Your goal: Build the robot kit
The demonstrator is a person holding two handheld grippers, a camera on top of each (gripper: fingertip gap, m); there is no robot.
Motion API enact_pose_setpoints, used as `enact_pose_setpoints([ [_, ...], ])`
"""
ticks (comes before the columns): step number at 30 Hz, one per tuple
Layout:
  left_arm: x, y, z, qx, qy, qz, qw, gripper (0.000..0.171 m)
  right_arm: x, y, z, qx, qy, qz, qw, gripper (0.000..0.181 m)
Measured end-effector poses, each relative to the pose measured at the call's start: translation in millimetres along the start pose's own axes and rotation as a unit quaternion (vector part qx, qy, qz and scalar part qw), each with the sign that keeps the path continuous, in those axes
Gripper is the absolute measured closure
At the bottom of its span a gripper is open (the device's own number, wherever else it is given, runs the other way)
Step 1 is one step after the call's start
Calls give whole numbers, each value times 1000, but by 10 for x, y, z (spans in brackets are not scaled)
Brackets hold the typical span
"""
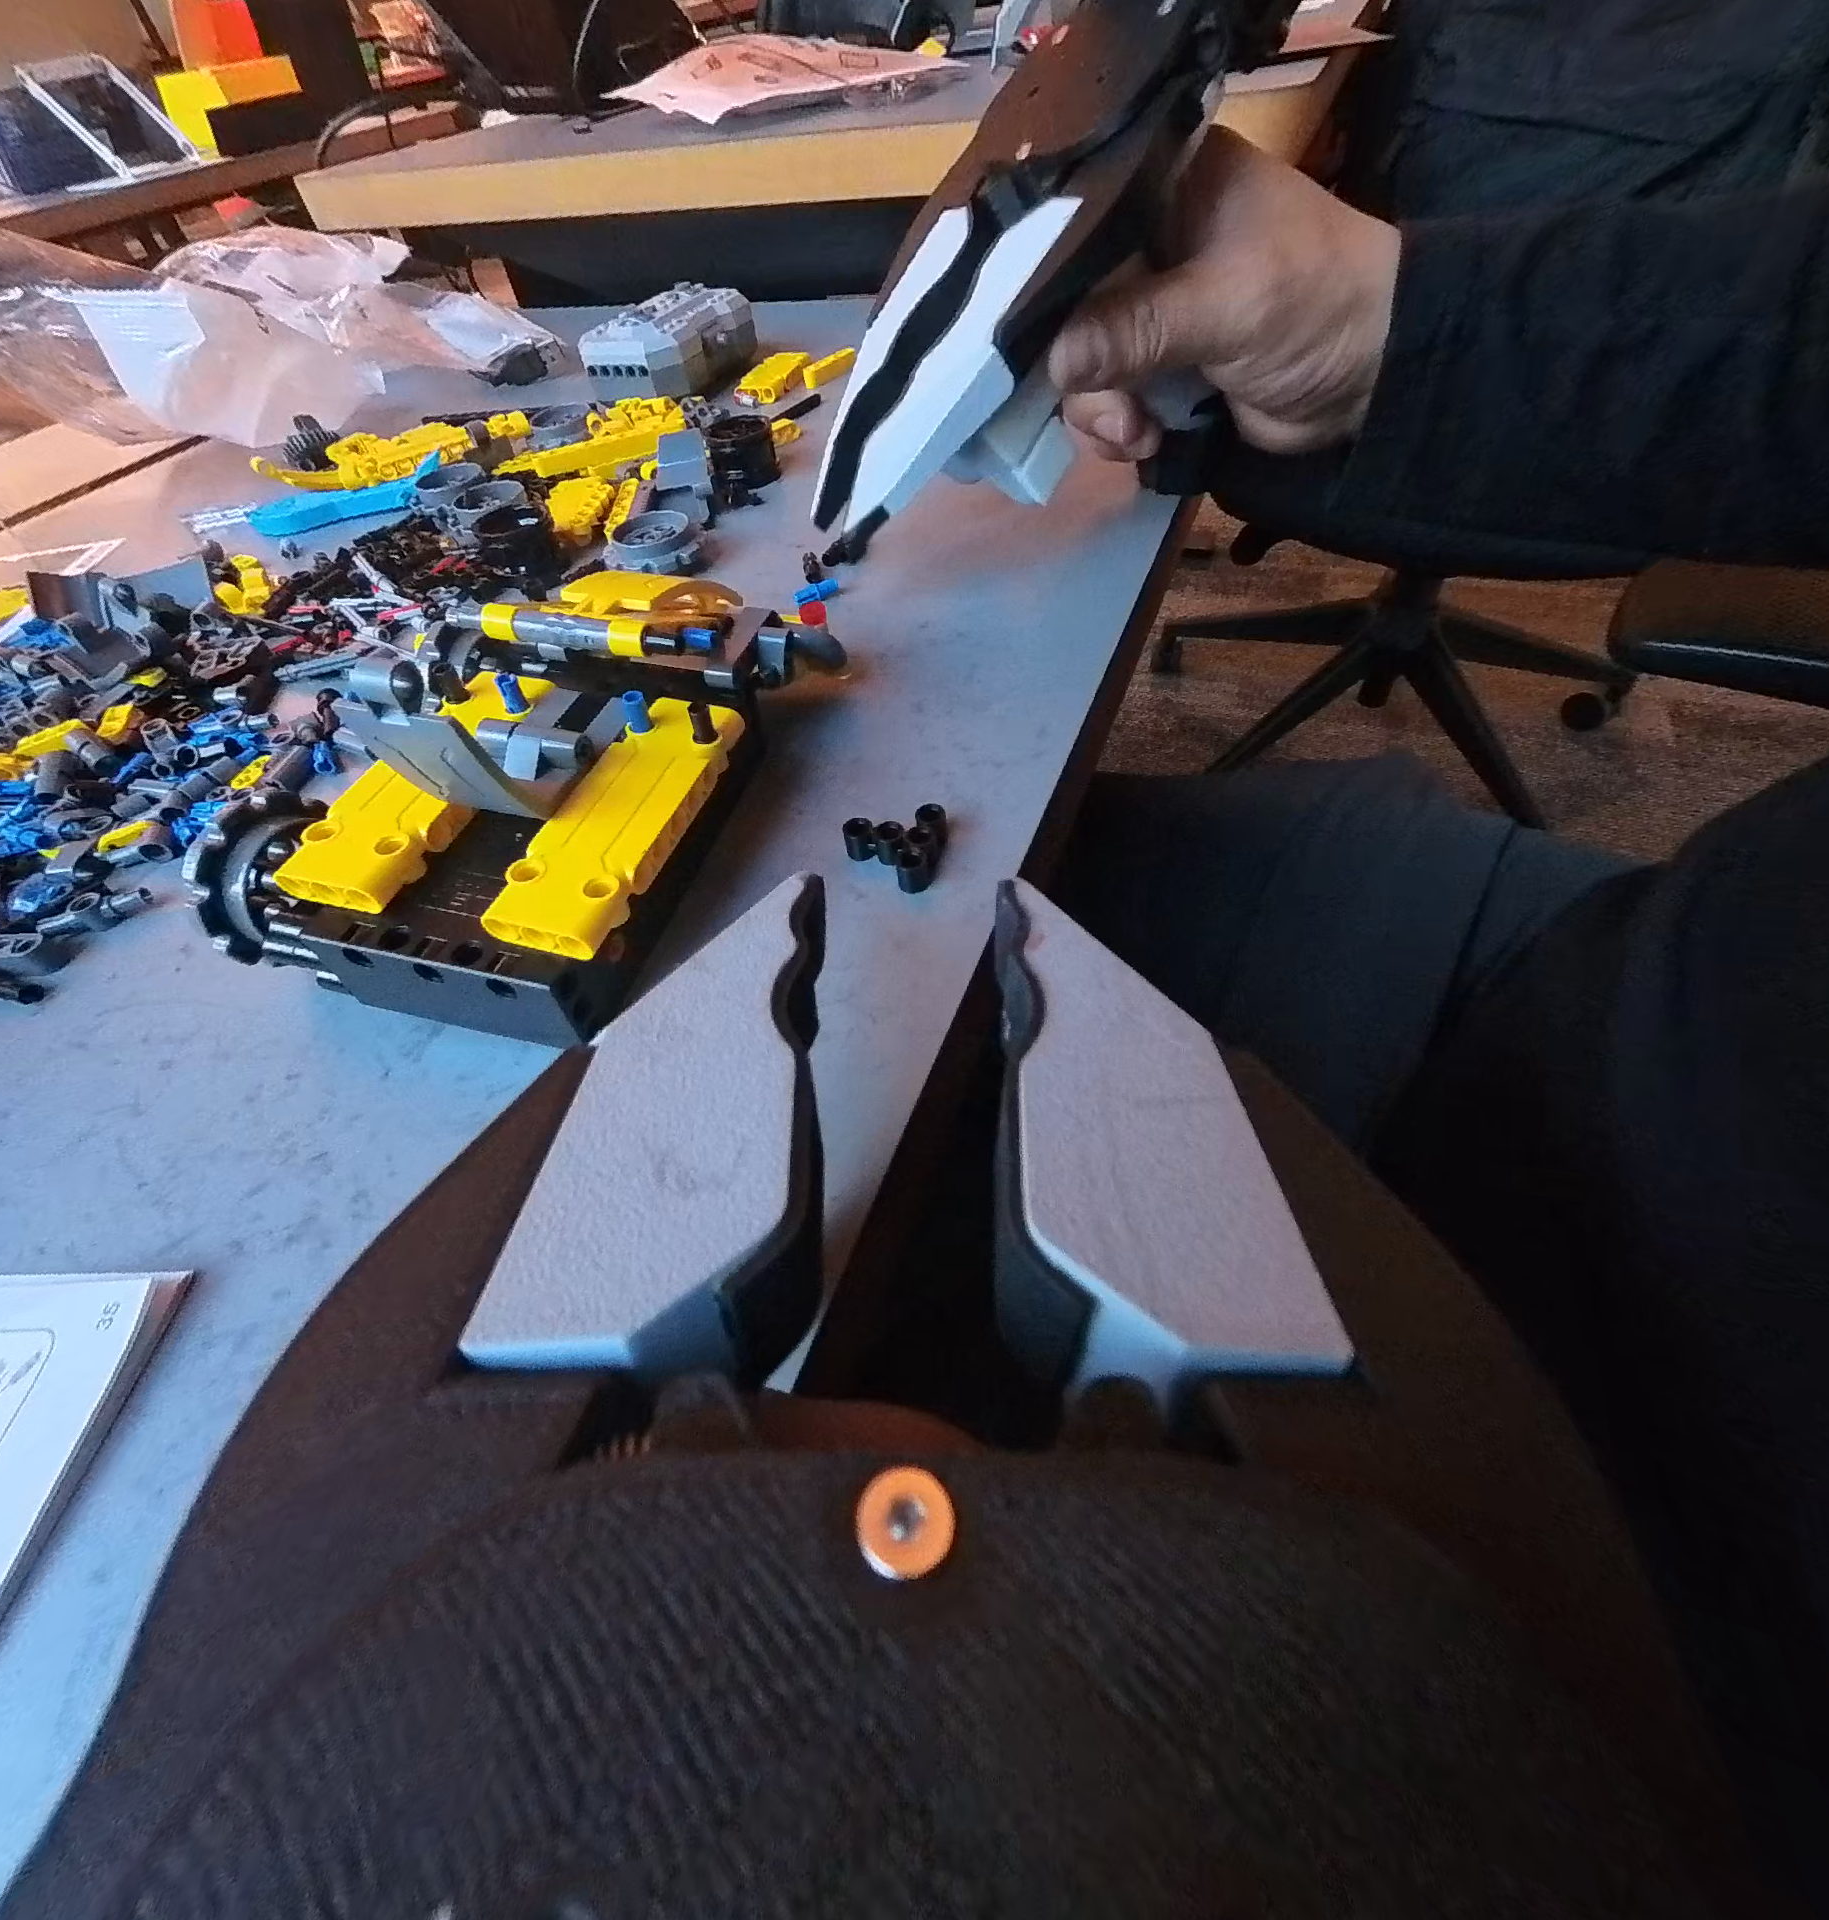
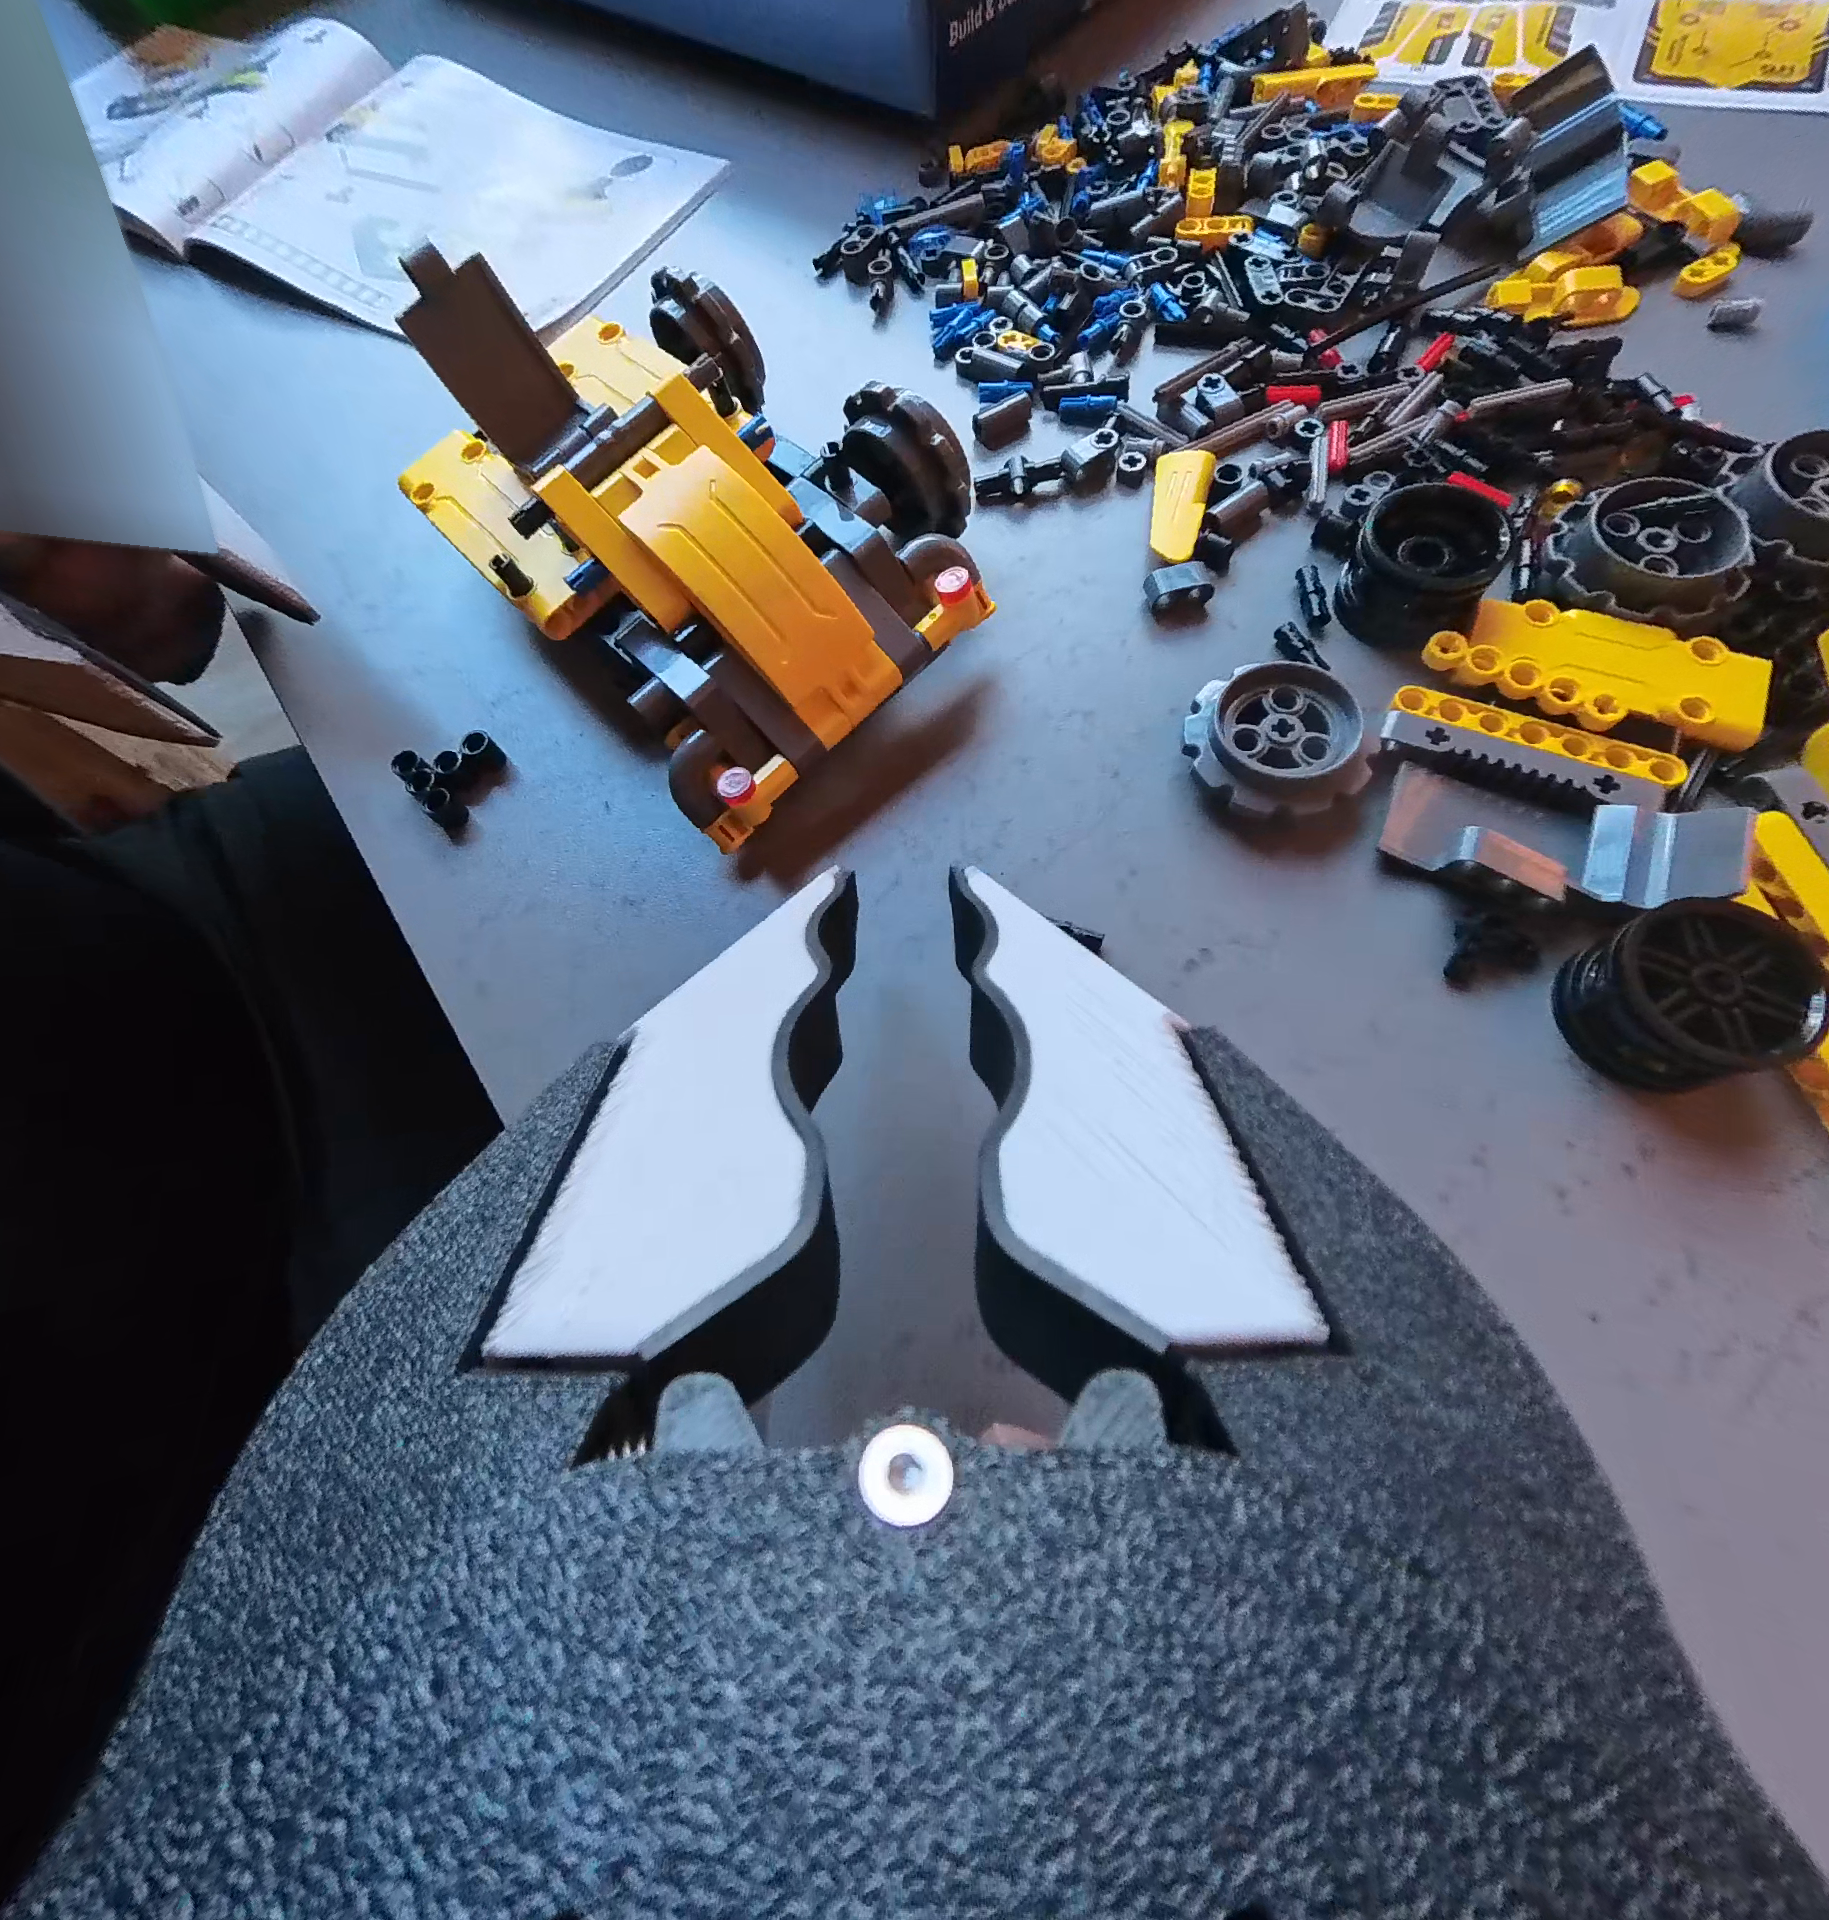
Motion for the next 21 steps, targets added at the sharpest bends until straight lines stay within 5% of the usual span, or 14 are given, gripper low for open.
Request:
enact_pose_setpoints([
  [21, -21, -30, 25, 8, -2, 19, 1000, 143, -21, 36, -18, -3, -11, -24, 1000, 165],
])
Point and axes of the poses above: each gripper's, where its closed fingertips meet, x back along the fingers, z out of its top, y = z × x across the jaws, the point moved 4 cm from there along x, back along the fingers, and after that the axes turned 6 degrees about -x, right-handed, at the moved point
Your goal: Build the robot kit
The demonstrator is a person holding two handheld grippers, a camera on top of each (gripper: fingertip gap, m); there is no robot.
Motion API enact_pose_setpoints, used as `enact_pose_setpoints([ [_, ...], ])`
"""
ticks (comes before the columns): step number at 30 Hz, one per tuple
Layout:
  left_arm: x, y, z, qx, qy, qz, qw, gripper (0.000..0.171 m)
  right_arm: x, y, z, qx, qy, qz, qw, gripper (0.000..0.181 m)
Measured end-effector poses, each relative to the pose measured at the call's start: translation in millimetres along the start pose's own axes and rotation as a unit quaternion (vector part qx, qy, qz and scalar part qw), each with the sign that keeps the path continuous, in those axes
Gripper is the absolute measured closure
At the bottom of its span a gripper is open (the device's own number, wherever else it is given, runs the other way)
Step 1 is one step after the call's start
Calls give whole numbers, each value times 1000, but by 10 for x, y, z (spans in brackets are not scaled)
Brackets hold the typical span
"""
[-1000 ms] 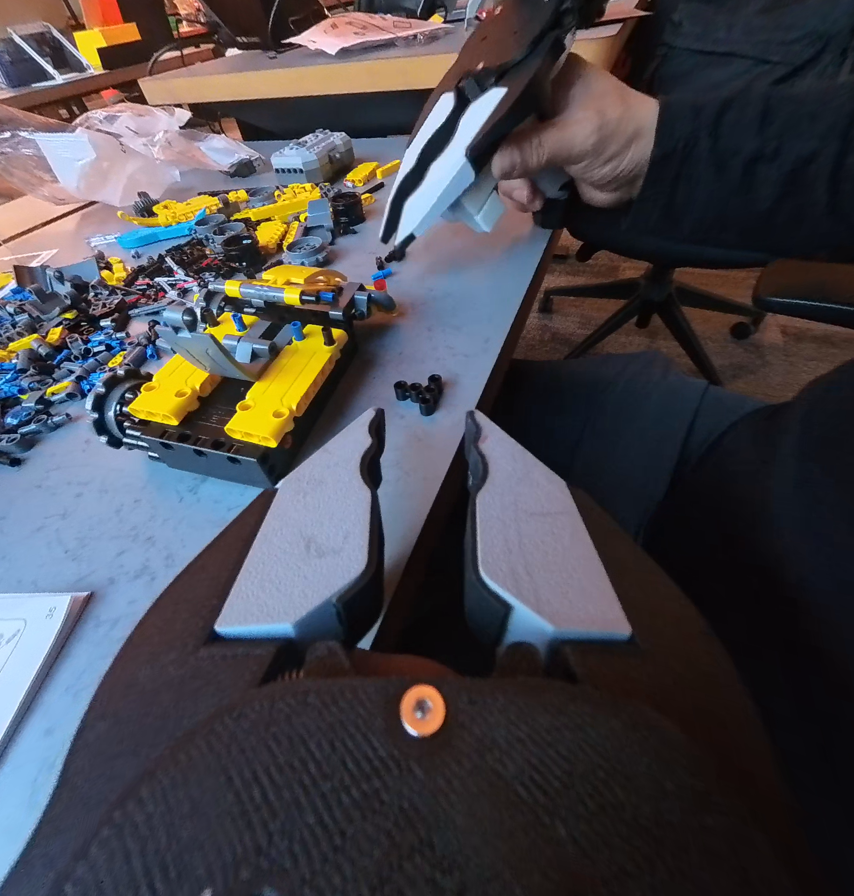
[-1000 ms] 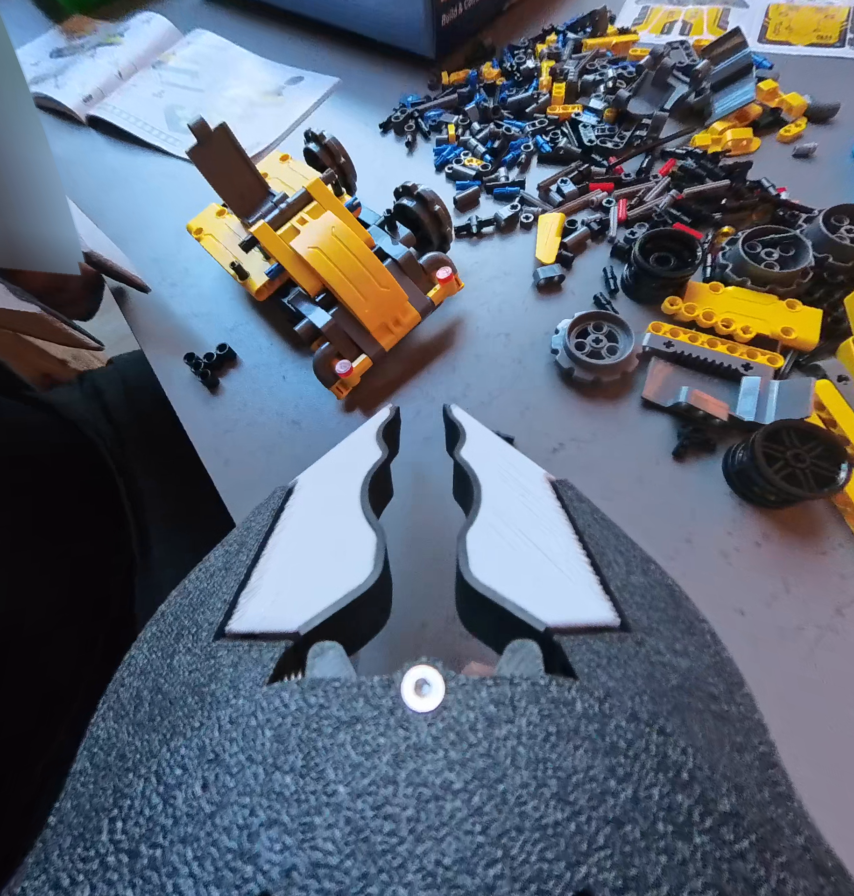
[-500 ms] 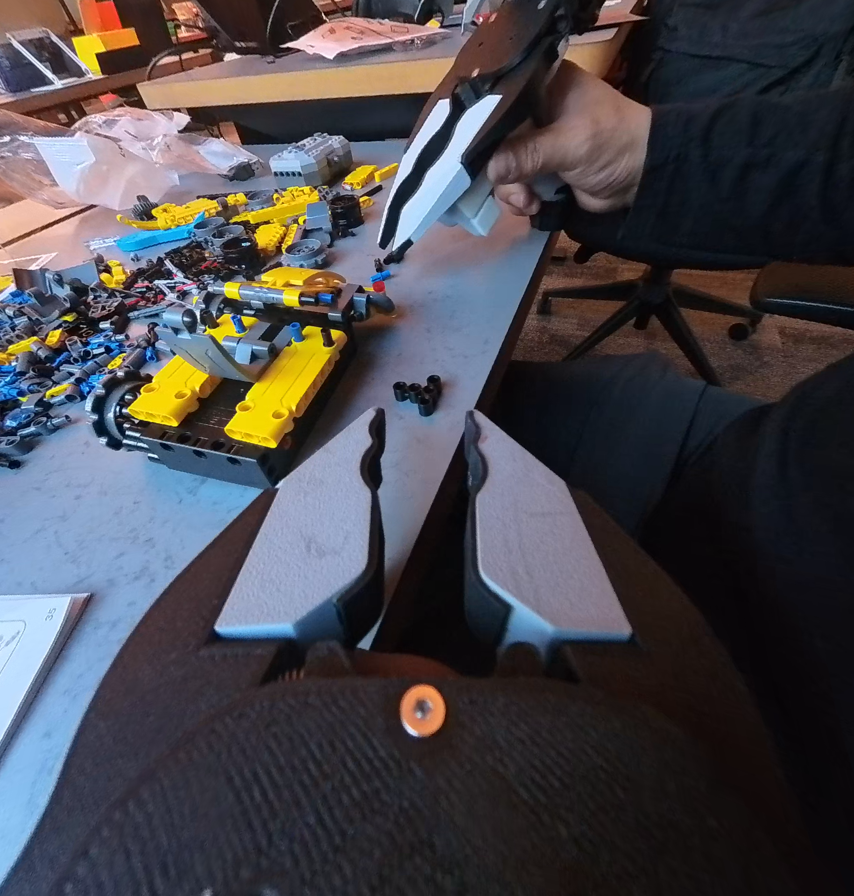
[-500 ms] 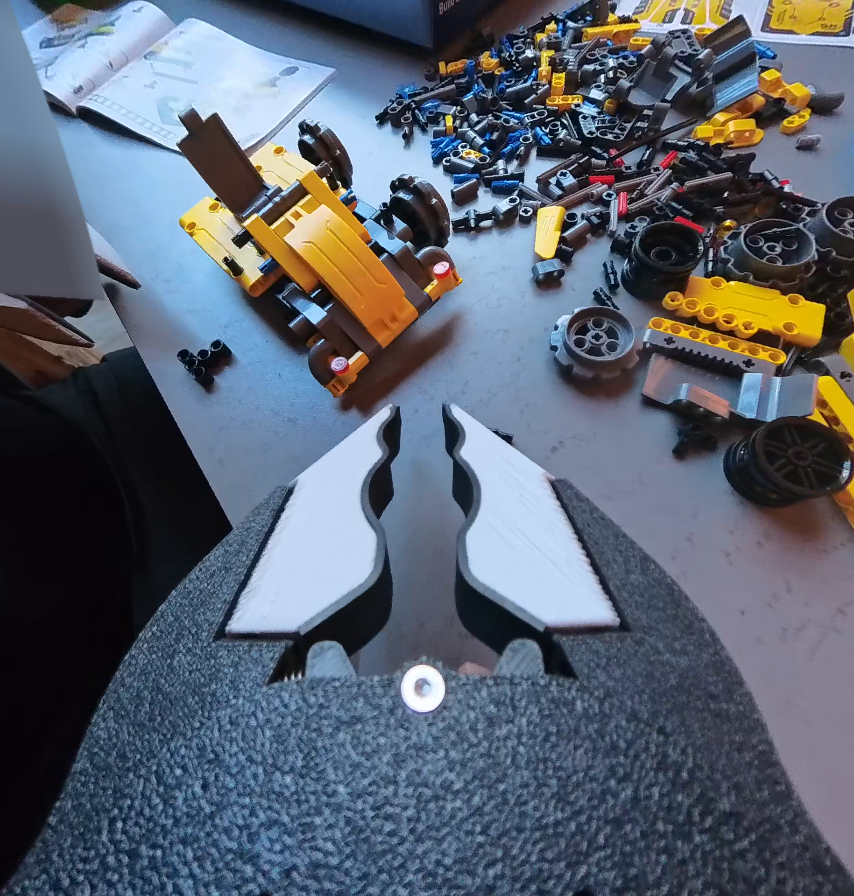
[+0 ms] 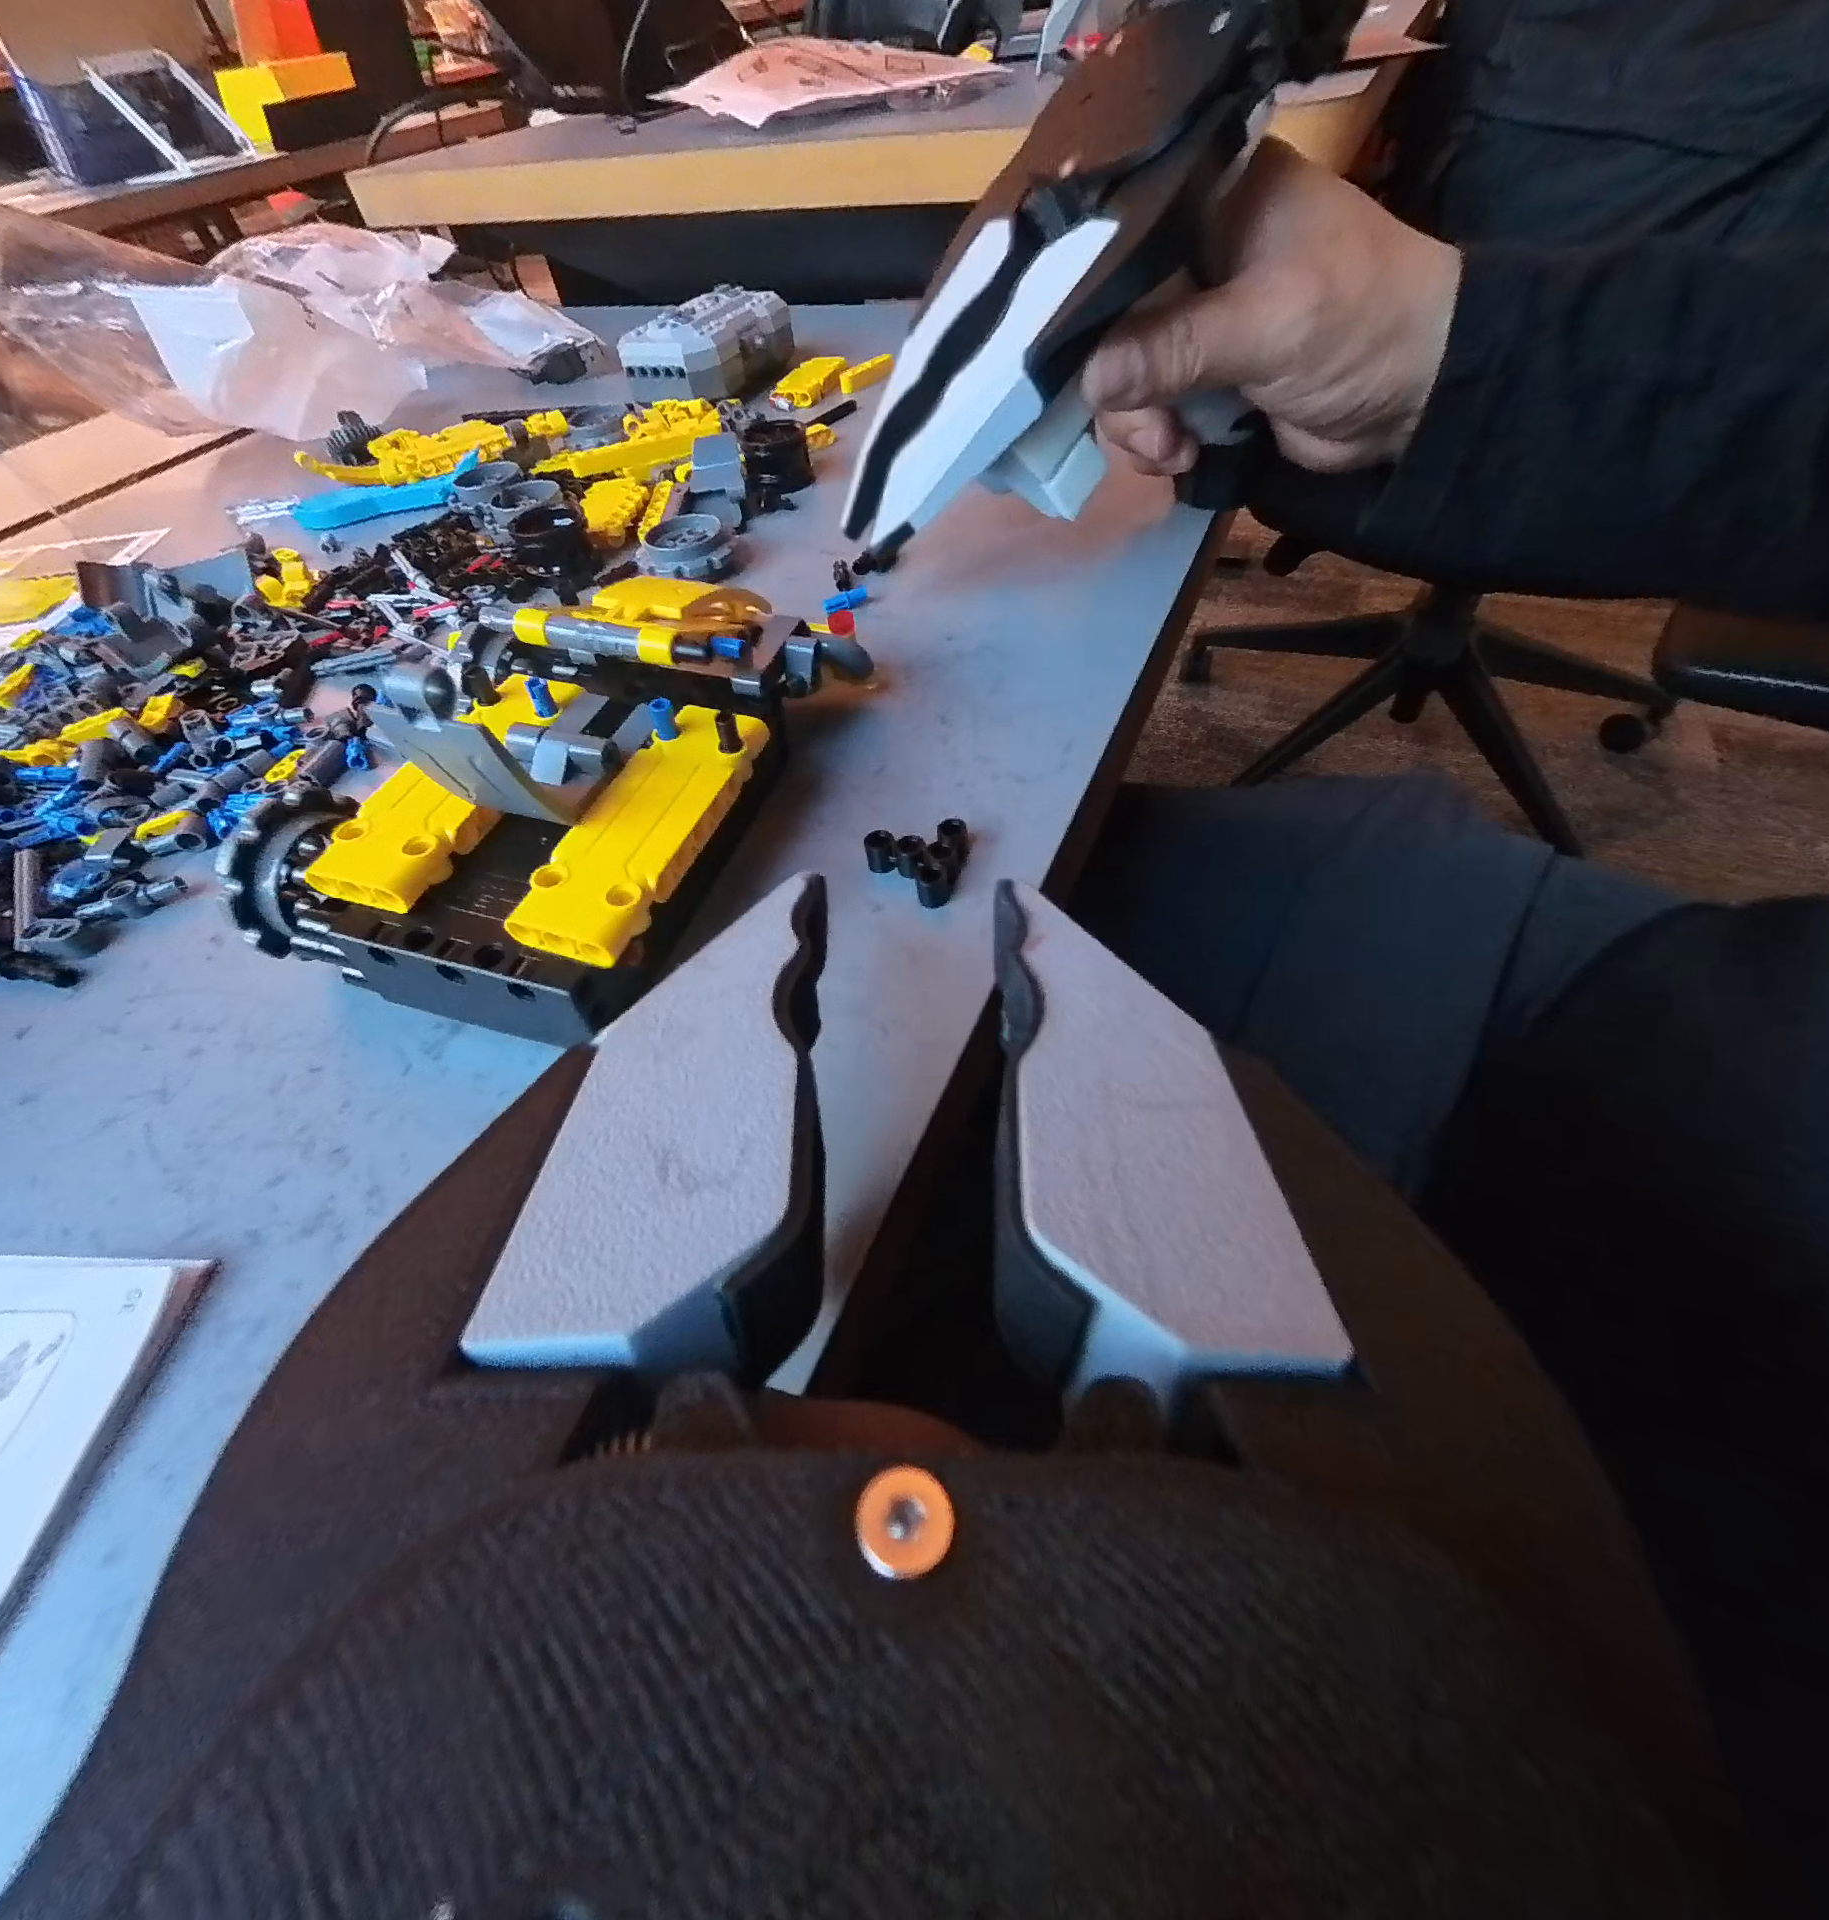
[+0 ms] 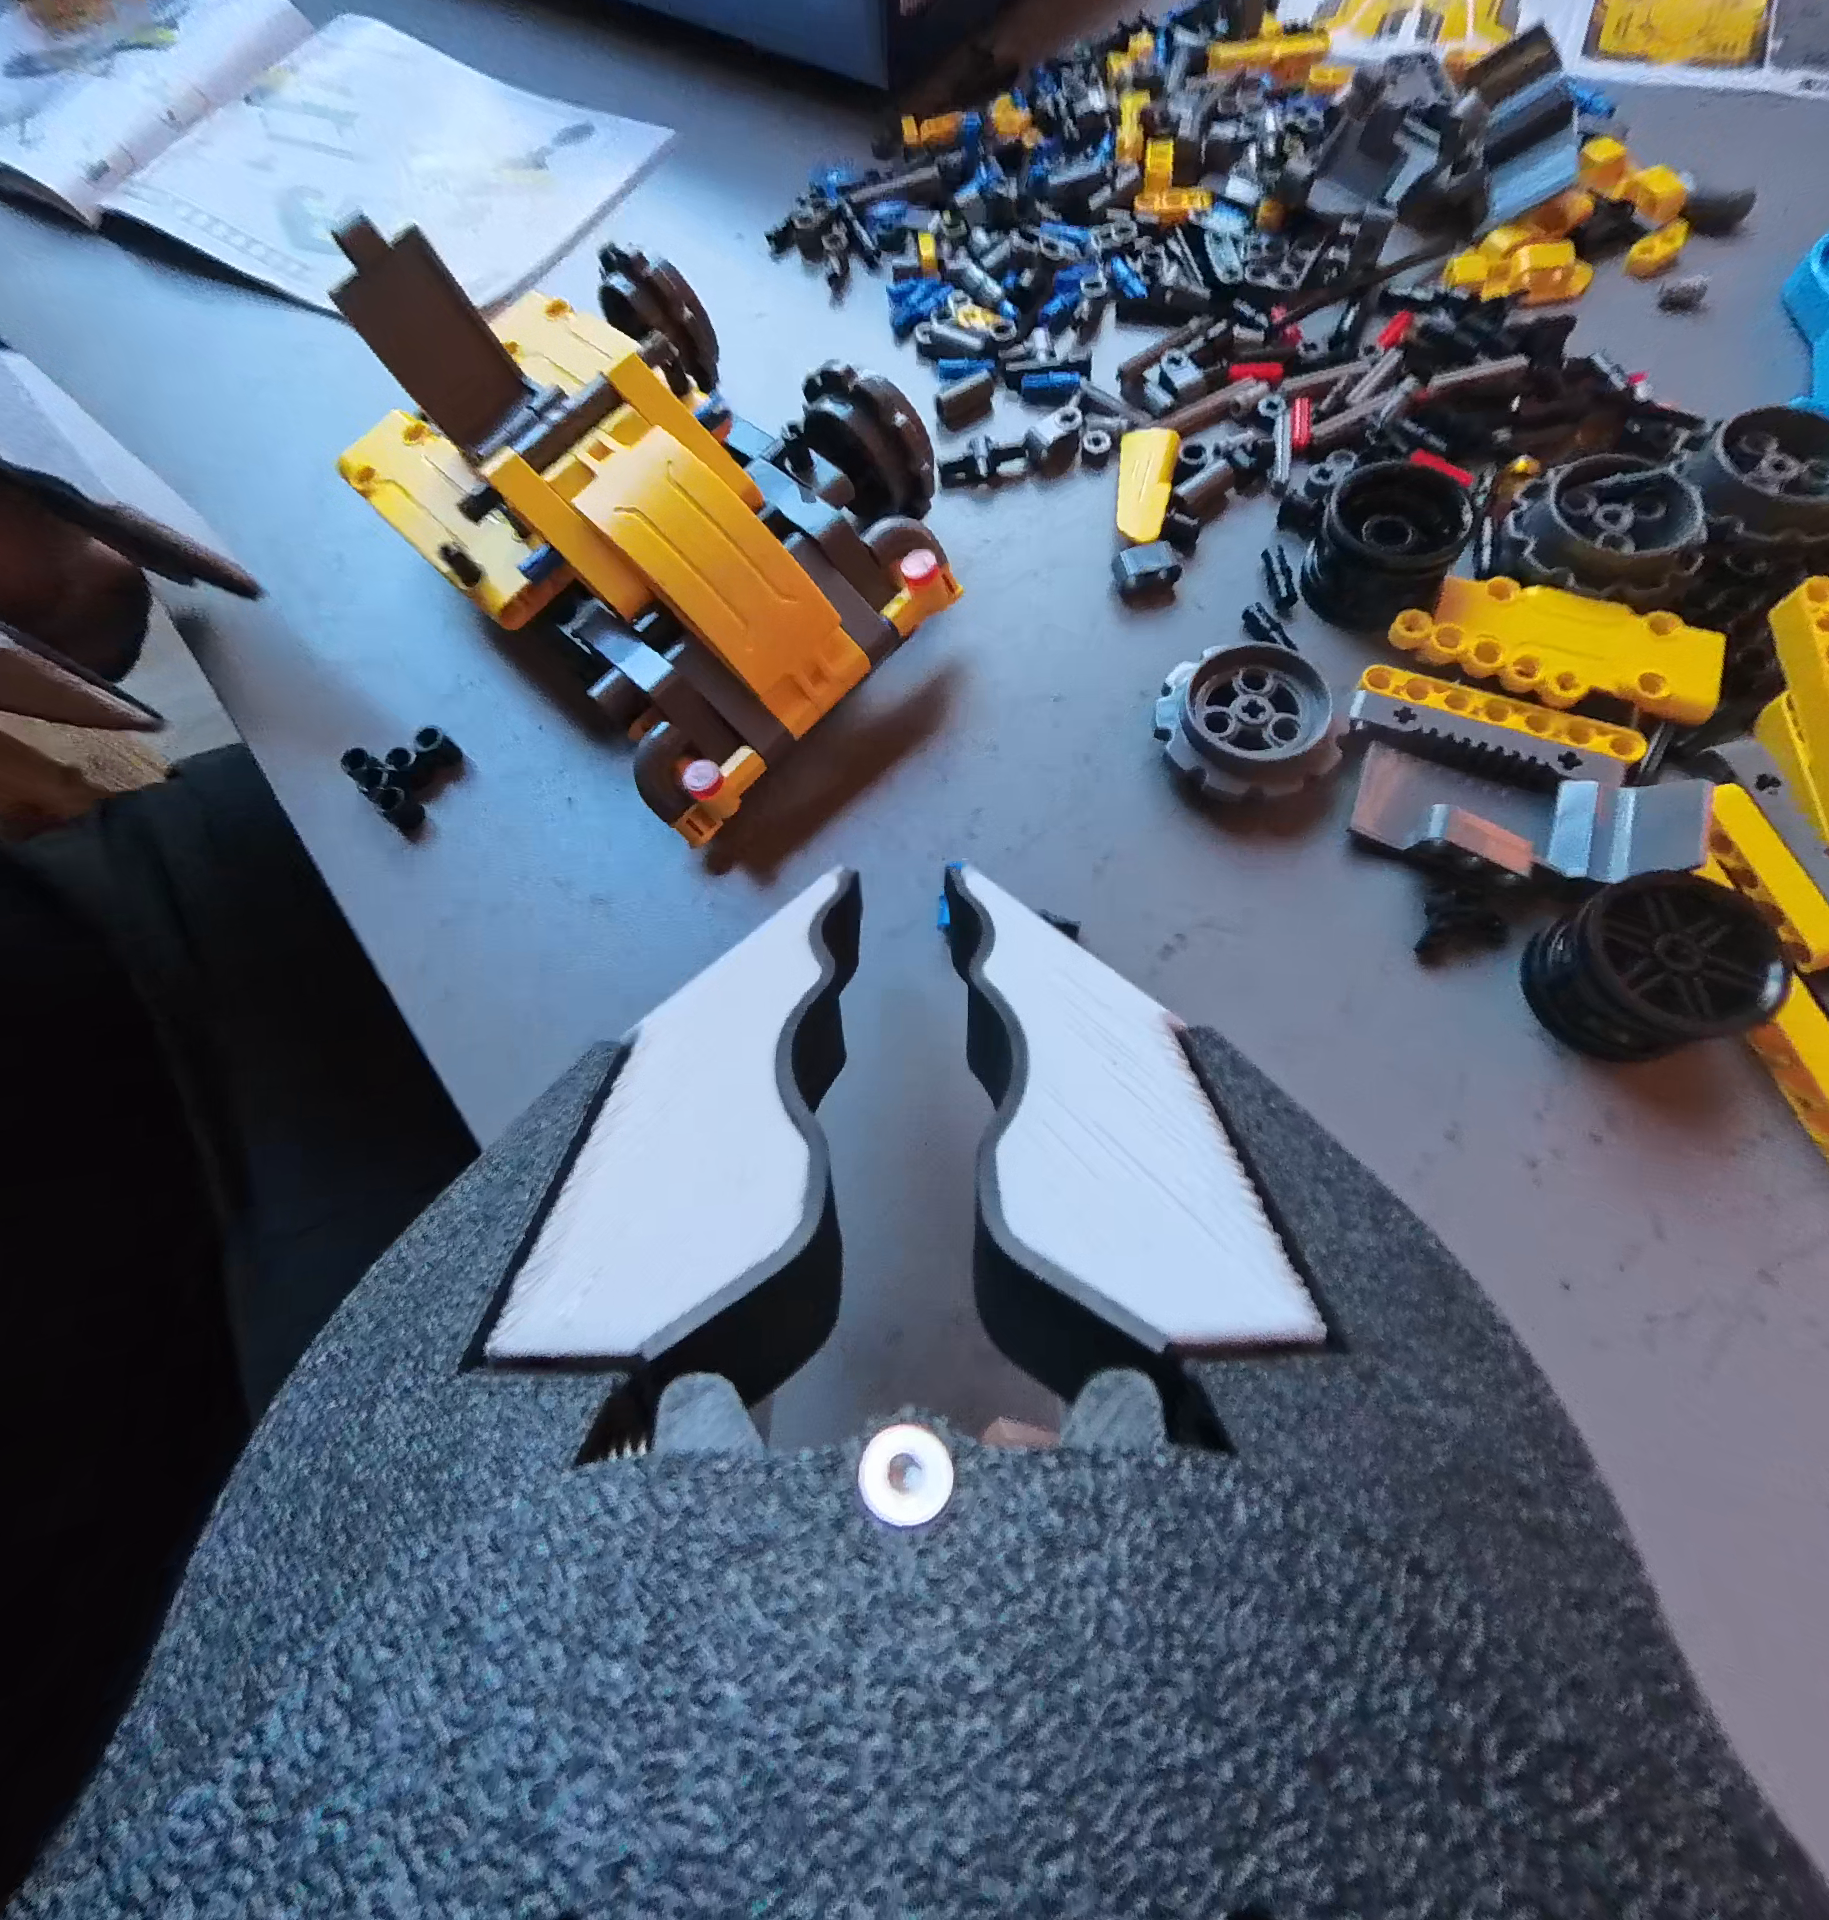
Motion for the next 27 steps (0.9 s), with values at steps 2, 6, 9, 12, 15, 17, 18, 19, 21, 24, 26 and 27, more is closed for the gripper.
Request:
enact_pose_setpoints([
  [2, 12, -33, 46, 5, 4, 12, 1000, 143, -52, 11, -37, -4, -27, 1, 1000, 165],
  [6, 80, -216, 279, 13, 10, 64, 998, 138, -93, 45, -54, -12, -44, -5, 999, 165],
  [9, 68, -382, 314, 9, -38, 77, 996, 109, -111, 71, -54, -22, -49, -2, 999, 166],
  [12, -12, -624, 265, -7, -96, 77, 992, 86, -142, 70, -69, -29, -63, 13, 997, 168],
  [15, -131, -824, 145, -17, -145, 45, 988, 75, -140, 65, -67, -34, -63, 26, 997, 169],
  [17, -201, -937, 32, -25, -169, 33, 985, 70, -125, 55, -56, -27, -55, 24, 998, 168],
  [18, -225, -972, -15, -24, -177, 26, 983, 66, -122, 47, -55, -22, -54, 23, 998, 168],
  [19, -241, -976, -51, -18, -181, 15, 983, 65, -117, 37, -56, -15, -53, 22, 998, 168],
  [21, -255, -959, -106, -7, -185, -3, 983, 67, -84, 15, -52, 0, -44, 19, 999, 166],
  [24, -249, -946, -163, -13, -191, 3, 981, 69, 10, 27, -121, 10, -45, 6, 999, 166],
  [26, -253, -937, -160, -15, -190, -1, 982, 72, 62, 24, -131, 6, -35, 7, 999, 166],
  [27, -264, -940, -162, -14, -192, -5, 981, 71, 78, 12, -116, 9, -26, 7, 1000, 166],
])
Point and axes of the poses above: each gripper's, where its closed fingertips meet, x back along the fingers, z out of its top, y = z × x across the jaws, the point moved 4 cm from there along x, back along the fingers, and after that the axes turned 6 degrees about -x, right-handed, at the moved point
